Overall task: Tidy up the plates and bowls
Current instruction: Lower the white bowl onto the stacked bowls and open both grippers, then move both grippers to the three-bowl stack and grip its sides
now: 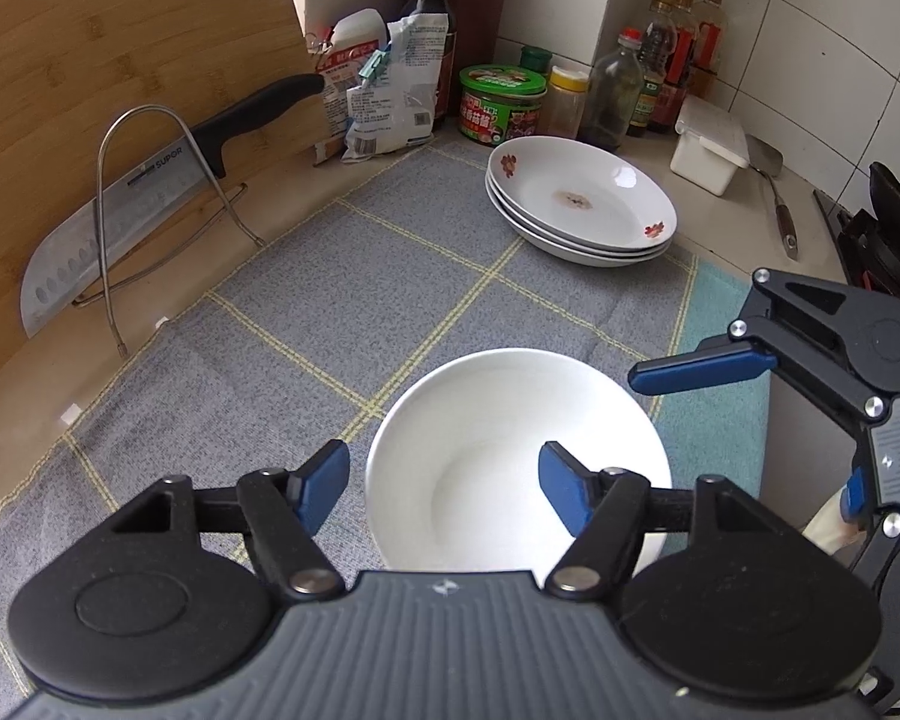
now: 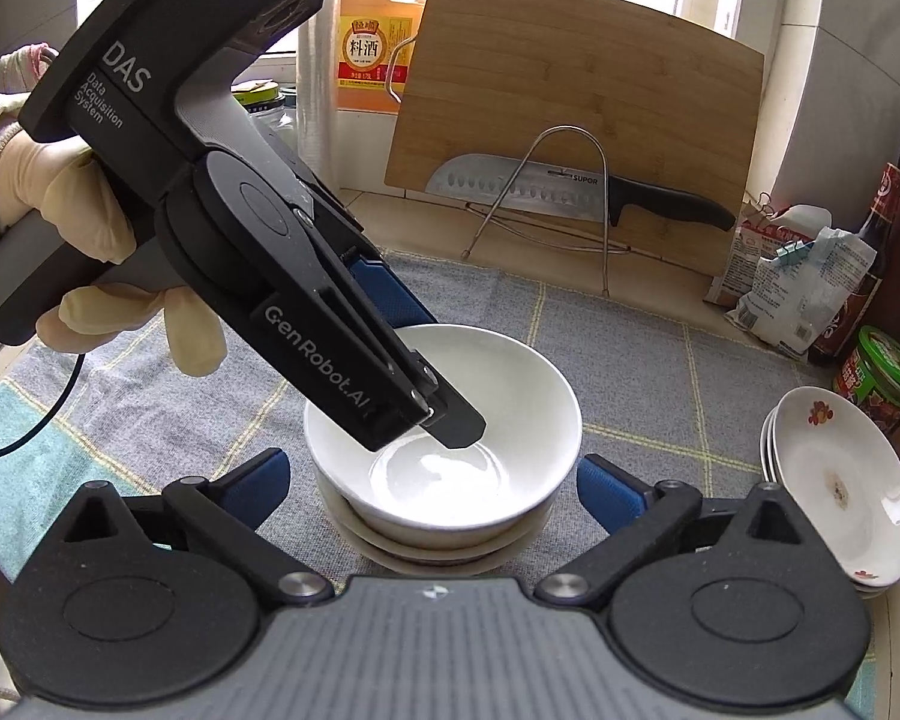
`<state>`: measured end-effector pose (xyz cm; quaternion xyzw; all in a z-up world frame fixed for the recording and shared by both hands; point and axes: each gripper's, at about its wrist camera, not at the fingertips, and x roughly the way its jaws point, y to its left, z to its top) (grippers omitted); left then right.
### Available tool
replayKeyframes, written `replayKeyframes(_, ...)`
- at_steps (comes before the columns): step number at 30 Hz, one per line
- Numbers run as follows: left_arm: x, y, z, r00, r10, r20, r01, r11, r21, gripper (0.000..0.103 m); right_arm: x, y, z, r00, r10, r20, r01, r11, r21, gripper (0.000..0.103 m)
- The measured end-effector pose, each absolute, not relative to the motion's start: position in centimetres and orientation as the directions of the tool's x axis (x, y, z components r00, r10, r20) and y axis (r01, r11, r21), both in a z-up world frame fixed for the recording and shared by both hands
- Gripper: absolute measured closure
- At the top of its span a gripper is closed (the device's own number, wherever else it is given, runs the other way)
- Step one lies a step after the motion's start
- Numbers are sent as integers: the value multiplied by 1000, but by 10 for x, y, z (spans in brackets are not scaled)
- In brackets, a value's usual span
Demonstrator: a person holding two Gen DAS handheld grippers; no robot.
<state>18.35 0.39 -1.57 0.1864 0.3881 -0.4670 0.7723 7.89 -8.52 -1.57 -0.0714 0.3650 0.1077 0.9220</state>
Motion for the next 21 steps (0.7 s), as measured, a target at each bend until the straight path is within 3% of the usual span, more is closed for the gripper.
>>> replayKeyframes(4, 181, 15, -9, 325, -592, -737, 845, 532, -55, 16, 75, -85, -11, 722, 166, -671, -260, 965, -42, 0)
replayKeyframes(12, 169, 41, 0, 402, -598, -693, 786, 613, -74, 15, 70, -79, -13, 714, 198, -671, -306, 951, -46, 0)
replayKeyframes(15, 157, 48, 4, 439, -602, -667, 769, 635, -68, 9, 67, -84, -10, 721, 202, -663, -311, 949, -49, 0)
replayKeyframes(21, 132, 55, -2, 478, -589, -652, 728, 681, -81, 8, 65, -114, -17, 700, 208, -683, -310, 950, -28, 0)
